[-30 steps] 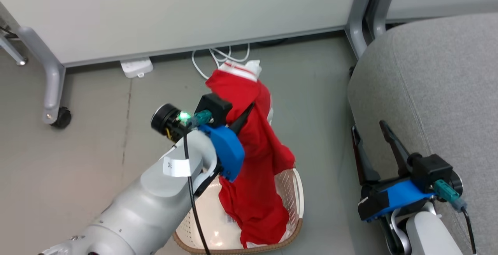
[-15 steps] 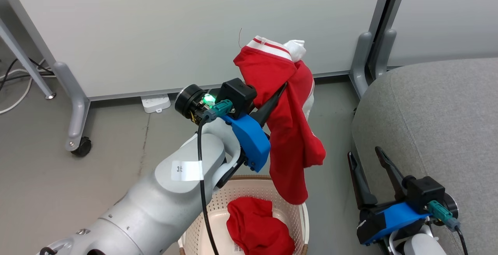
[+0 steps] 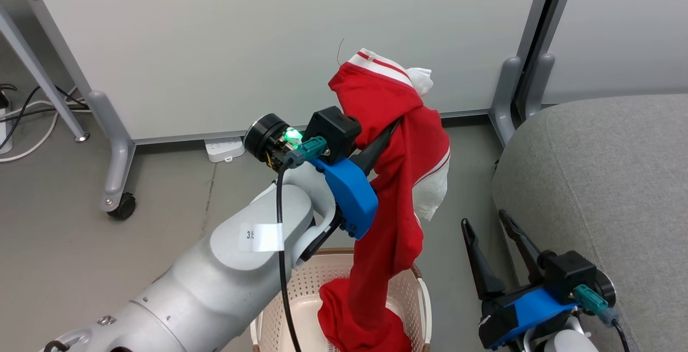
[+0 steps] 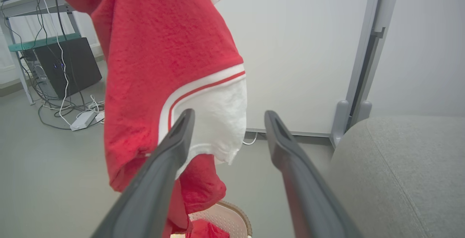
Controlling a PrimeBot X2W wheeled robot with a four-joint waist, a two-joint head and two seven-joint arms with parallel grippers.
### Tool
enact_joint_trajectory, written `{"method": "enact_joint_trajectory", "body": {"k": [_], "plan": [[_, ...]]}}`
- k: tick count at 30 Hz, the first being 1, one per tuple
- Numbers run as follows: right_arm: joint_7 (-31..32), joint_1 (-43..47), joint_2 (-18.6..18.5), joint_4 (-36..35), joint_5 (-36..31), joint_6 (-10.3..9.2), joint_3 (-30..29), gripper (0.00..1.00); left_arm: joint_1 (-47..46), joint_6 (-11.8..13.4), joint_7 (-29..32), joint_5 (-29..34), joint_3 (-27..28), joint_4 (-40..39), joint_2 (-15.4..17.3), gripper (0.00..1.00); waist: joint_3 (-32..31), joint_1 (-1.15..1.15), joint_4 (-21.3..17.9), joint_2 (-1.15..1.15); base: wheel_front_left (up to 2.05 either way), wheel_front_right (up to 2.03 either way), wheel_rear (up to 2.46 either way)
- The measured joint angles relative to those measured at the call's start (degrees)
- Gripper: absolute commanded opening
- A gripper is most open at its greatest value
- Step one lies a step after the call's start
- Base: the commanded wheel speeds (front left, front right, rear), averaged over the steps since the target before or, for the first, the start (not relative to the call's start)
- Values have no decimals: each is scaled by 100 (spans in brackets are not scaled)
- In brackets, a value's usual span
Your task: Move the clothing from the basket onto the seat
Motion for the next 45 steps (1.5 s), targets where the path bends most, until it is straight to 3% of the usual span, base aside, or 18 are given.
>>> {"method": "enact_joint_trajectory", "body": {"k": [17, 24, 37, 38, 39, 45], "plan": [[0, -698, 0, 63, -156, 0, 1040, 100, 36, 147, 146, -42, -41, -259, 123, 0, 150, 0, 38, 0, 0, 0, 0], [-1, -1395, 1, 660, -276, 0, 1351, 100, -87, 175, 194, -11, -97, -322, 5, 0, 340, 1, 86, 0, 0, 0, 0], [0, -2318, 0, 1581, -145, 0, 1373, 100, -287, 116, 189, 60, -272, -353, -304, 0, 603, 1, 342, -1, 0, 0, 0], [0, -2346, 0, 1662, -132, 0, 1365, 33, -293, 114, 187, 60, -278, -354, -326, 0, 610, 1, 356, 0, 0, 0, 0], [1, -2356, 0, 1723, -131, 0, 1365, 0, -294, 97, 185, 60, -289, -352, -342, 0, 616, 1, 368, 0, 0, 0, 0], [0, -2452, -1, 1815, -105, 0, 1373, 0, -317, 76, 136, 51, -335, -296, -388, 0, 628, 1, 384, 0, 0, 0, 0]]}}
